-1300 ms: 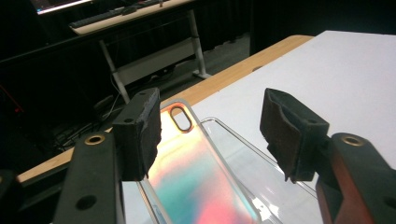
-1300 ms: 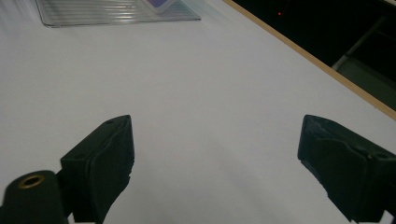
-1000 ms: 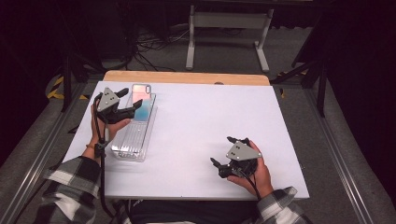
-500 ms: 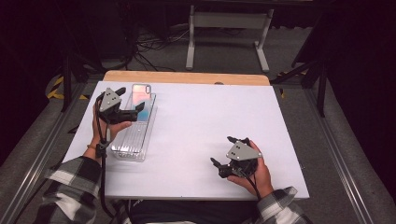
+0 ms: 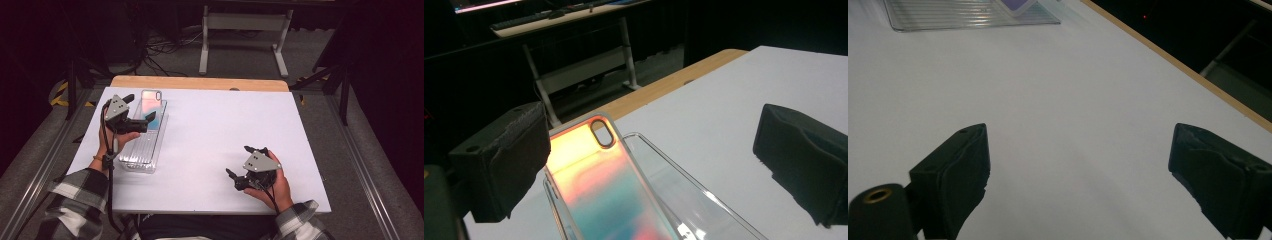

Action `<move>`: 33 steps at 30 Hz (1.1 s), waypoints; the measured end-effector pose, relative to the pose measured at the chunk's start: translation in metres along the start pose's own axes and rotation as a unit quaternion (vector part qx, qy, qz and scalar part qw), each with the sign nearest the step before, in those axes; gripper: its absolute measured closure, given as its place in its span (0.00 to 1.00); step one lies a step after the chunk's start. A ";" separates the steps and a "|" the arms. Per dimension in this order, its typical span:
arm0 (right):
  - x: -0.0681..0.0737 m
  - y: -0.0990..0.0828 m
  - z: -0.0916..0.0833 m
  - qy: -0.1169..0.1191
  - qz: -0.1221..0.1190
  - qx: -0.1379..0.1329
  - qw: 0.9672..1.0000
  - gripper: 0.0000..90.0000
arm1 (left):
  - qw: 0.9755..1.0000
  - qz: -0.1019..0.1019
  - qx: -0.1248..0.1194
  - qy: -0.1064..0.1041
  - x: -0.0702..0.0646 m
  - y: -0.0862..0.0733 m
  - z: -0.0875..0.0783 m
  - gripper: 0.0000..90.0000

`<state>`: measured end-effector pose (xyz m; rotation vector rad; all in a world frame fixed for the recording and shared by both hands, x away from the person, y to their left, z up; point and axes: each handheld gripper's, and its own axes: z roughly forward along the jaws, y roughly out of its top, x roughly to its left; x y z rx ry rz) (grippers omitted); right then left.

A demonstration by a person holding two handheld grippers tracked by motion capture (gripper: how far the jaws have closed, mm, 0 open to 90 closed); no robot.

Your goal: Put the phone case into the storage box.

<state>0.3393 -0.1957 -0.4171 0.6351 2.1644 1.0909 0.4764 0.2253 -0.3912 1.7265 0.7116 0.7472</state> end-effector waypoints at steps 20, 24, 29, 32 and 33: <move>0.000 0.001 -0.002 -0.007 0.000 -0.002 1.000 0.11 | 1.000 0.022 -0.010 -0.019 -0.013 0.007 -0.013 0.04; -0.001 0.000 -0.002 -0.007 0.001 -0.002 1.000 0.11 | 0.999 0.029 -0.013 -0.024 -0.018 0.009 -0.015 0.04; -0.002 0.001 -0.003 -0.010 0.002 -0.003 1.000 0.11 | 0.999 0.033 -0.015 -0.030 -0.023 0.010 -0.017 0.04; -0.002 0.001 -0.004 -0.012 0.001 -0.006 1.000 0.11 | 0.999 0.033 -0.020 -0.032 -0.026 0.010 -0.018 0.05; -0.002 0.001 -0.004 -0.012 0.000 -0.006 1.000 0.11 | 0.999 0.034 -0.019 -0.035 -0.027 0.010 -0.018 0.05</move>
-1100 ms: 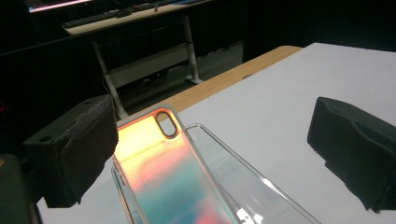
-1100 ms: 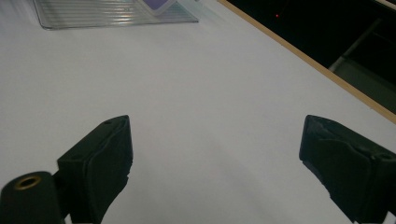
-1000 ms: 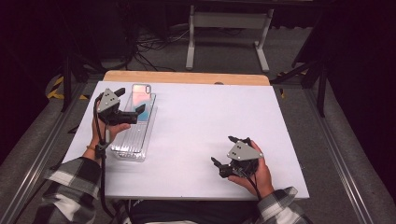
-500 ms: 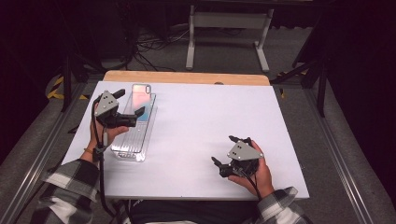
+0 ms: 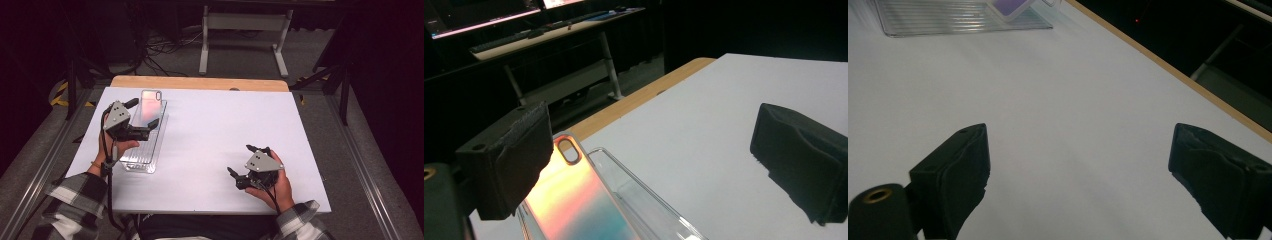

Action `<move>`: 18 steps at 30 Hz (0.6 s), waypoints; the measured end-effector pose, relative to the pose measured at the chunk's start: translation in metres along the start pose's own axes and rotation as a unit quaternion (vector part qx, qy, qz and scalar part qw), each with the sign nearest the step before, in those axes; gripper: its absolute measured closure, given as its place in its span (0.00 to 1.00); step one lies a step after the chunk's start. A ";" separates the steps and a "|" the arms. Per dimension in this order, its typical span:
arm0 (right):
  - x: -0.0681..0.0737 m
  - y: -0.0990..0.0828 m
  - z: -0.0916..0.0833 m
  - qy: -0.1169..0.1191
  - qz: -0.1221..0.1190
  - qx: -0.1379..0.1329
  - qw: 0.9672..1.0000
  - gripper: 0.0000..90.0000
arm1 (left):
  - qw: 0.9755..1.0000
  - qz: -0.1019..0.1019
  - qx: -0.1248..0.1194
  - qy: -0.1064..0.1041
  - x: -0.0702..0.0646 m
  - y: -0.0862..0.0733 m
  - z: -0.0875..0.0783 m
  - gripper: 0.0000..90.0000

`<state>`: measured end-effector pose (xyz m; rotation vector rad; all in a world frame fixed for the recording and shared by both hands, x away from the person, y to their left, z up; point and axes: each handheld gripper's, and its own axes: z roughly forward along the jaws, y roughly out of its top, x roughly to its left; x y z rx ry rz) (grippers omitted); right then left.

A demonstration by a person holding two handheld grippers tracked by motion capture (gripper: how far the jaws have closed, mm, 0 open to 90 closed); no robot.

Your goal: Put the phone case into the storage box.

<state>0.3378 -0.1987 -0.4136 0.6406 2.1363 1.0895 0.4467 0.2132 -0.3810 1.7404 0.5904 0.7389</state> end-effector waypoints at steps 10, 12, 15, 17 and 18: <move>0.000 0.000 0.000 -0.002 0.003 -0.003 1.000 0.11 | 1.000 0.004 -0.003 -0.008 -0.006 0.002 -0.005 0.05; 0.000 0.000 -0.001 -0.003 0.002 -0.003 1.000 0.11 | 1.000 0.004 -0.001 -0.010 -0.009 0.002 -0.005 0.05; -0.001 0.000 -0.001 -0.004 0.003 -0.004 1.000 0.11 | 1.000 0.007 -0.002 -0.011 -0.010 0.002 -0.005 0.05; -0.001 0.000 -0.001 -0.003 0.004 -0.004 1.000 0.11 | 1.000 0.009 -0.001 -0.014 -0.012 0.003 -0.006 0.05; -0.001 0.000 -0.001 -0.002 0.004 -0.005 1.000 0.11 | 1.000 0.008 -0.003 -0.015 -0.013 0.003 -0.007 0.05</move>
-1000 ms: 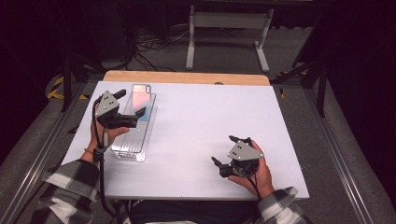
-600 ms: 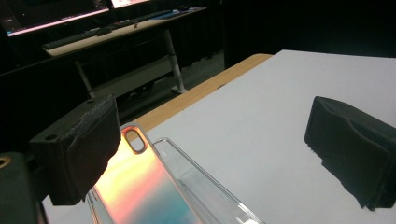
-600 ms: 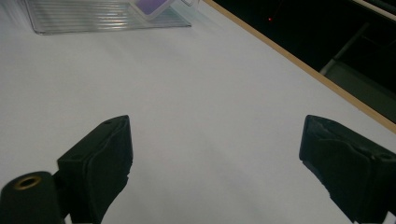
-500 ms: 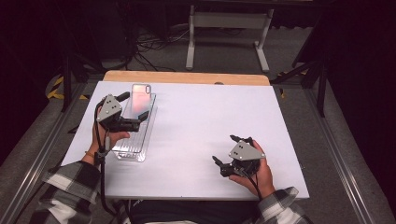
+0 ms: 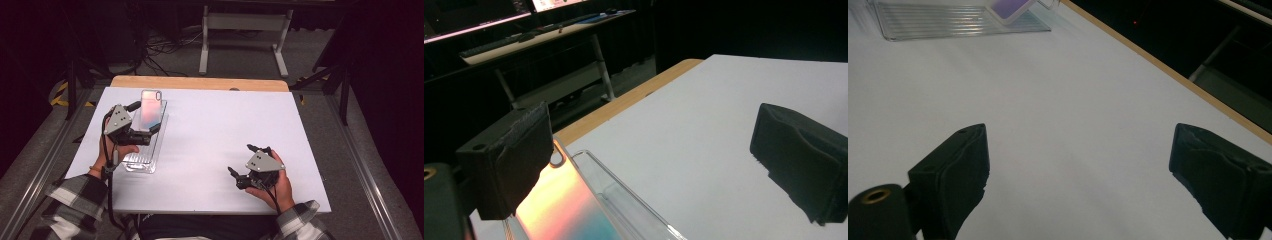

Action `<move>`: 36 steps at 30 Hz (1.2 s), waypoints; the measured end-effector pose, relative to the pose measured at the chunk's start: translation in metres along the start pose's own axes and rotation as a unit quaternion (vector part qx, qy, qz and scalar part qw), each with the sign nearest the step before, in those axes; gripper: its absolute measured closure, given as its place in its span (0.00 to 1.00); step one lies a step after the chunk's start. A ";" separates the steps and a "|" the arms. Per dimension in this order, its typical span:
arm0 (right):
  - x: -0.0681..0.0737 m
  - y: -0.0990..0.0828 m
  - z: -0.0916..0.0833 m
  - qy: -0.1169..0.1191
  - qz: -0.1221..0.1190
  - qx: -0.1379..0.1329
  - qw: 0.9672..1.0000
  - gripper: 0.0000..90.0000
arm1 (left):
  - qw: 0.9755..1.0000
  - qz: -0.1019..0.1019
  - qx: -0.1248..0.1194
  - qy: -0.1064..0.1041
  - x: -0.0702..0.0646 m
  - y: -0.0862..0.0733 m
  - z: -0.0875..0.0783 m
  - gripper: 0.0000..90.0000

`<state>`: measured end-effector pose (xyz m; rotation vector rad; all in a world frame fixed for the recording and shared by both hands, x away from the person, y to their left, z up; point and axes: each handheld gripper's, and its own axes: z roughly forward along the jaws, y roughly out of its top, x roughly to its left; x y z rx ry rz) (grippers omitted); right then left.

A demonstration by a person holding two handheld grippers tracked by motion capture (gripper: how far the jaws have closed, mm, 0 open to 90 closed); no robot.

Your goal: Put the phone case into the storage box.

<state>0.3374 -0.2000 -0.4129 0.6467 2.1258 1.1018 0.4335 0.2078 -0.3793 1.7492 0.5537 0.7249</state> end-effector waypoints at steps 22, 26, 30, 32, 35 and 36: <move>0.000 0.000 0.000 0.001 0.000 0.000 1.000 0.11 | 1.000 0.021 -0.007 -0.019 -0.024 0.005 -0.012 0.05; 0.001 0.000 0.000 0.002 -0.001 0.001 1.000 0.11 | 0.999 0.022 -0.009 -0.023 -0.028 0.004 -0.012 0.05; 0.001 0.000 0.000 0.002 -0.002 0.000 1.000 0.11 | 0.999 0.024 -0.007 -0.029 -0.031 0.003 -0.010 0.05; 0.001 0.000 0.001 0.003 -0.002 0.002 1.000 0.11 | 0.999 0.027 -0.004 -0.031 -0.032 0.002 -0.010 0.05; 0.001 0.000 0.001 0.003 -0.003 0.001 1.000 0.11 | 0.999 0.027 -0.001 -0.037 -0.036 0.000 -0.010 0.05; 0.001 0.000 0.001 0.003 -0.003 0.001 1.000 0.11 | 0.999 0.028 -0.001 -0.040 -0.038 0.000 -0.010 0.05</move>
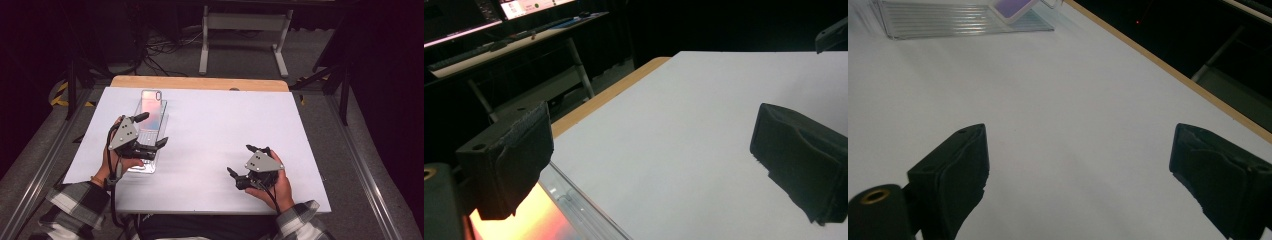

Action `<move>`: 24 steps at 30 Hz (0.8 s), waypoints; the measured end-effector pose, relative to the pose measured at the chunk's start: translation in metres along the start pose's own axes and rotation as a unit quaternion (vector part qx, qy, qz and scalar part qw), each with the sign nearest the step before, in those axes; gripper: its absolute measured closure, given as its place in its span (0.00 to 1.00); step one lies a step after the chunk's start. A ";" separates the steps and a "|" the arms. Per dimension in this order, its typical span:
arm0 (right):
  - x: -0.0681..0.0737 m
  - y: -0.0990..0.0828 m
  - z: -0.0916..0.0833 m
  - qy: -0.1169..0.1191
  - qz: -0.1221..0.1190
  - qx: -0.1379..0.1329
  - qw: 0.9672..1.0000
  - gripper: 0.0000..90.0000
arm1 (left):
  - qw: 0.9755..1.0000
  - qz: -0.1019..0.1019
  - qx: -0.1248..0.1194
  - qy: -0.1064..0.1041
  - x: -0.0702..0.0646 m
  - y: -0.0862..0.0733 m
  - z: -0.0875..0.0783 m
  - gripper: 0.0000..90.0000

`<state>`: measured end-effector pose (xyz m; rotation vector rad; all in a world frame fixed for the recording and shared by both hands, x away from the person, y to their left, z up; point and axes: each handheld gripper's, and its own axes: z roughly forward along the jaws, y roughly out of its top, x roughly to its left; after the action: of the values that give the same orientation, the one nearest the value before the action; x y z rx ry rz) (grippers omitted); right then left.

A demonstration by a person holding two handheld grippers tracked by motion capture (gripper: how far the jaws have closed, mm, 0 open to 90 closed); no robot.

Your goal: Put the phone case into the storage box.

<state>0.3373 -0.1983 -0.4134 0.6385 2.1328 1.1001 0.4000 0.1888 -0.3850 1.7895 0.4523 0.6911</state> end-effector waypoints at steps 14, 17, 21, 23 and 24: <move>0.000 0.000 0.000 0.000 0.000 0.000 1.000 0.11 | 1.000 0.005 -0.002 -0.014 -0.012 0.000 -0.007 0.05; 0.001 0.001 0.000 0.001 -0.002 0.000 1.000 0.11 | 1.000 0.008 -0.002 -0.018 -0.014 0.000 -0.009 0.05; 0.001 0.001 0.000 0.002 -0.001 0.000 1.000 0.11 | 1.000 0.011 -0.003 -0.022 -0.017 0.000 -0.011 0.05; 0.002 0.001 0.000 0.002 -0.002 -0.001 1.000 0.11 | 1.000 0.011 -0.004 -0.024 -0.018 0.000 -0.012 0.05; 0.002 0.001 0.000 0.002 -0.001 -0.001 1.000 0.11 | 1.000 0.015 -0.003 -0.025 -0.019 0.000 -0.012 0.05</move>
<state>0.3363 -0.1966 -0.4134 0.6327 2.1357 1.1039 0.3777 0.1862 -0.3865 1.8064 0.3890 0.6673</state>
